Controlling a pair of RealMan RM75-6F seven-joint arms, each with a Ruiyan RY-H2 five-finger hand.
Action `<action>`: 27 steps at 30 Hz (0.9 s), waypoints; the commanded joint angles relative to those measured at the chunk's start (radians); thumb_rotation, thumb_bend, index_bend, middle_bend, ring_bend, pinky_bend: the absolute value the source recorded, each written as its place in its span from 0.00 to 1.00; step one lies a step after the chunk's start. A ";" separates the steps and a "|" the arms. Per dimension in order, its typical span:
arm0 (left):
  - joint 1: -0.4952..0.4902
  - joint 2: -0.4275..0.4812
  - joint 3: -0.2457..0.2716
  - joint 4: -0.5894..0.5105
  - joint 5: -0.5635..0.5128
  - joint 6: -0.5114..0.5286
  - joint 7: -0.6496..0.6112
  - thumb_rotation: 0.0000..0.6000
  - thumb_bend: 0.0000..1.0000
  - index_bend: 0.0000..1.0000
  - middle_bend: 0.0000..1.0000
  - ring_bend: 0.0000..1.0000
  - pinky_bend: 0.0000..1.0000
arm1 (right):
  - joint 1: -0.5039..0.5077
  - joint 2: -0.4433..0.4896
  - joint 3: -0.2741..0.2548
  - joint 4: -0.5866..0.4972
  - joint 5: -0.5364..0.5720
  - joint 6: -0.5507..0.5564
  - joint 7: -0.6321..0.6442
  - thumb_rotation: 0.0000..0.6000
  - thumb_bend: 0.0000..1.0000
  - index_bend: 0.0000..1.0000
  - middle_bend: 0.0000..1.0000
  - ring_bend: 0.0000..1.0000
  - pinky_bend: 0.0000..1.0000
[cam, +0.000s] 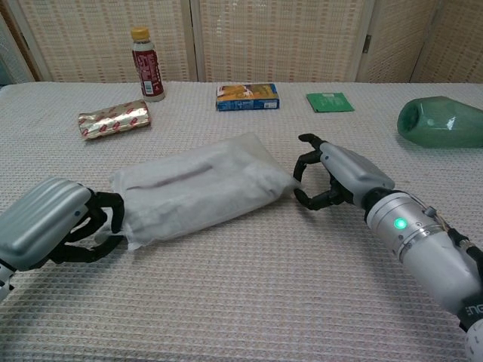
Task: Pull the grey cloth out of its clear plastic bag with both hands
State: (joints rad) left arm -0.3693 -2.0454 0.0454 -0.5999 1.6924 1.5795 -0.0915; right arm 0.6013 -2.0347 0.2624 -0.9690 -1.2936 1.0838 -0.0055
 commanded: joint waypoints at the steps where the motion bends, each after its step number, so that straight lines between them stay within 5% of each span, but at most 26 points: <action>1: -0.001 0.000 -0.001 0.001 -0.001 0.000 -0.001 1.00 0.71 0.74 1.00 1.00 1.00 | 0.002 -0.002 0.001 0.000 0.004 -0.002 -0.005 1.00 0.43 0.57 0.03 0.00 0.00; 27: 0.046 0.127 -0.038 0.154 -0.072 0.006 -0.077 1.00 0.71 0.75 1.00 1.00 1.00 | -0.072 0.190 0.005 -0.144 0.030 0.059 -0.025 1.00 0.48 0.64 0.08 0.00 0.00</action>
State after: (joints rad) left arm -0.3307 -1.9236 0.0092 -0.4497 1.6255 1.5796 -0.1635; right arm 0.5382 -1.8576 0.2716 -1.1044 -1.2634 1.1352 -0.0317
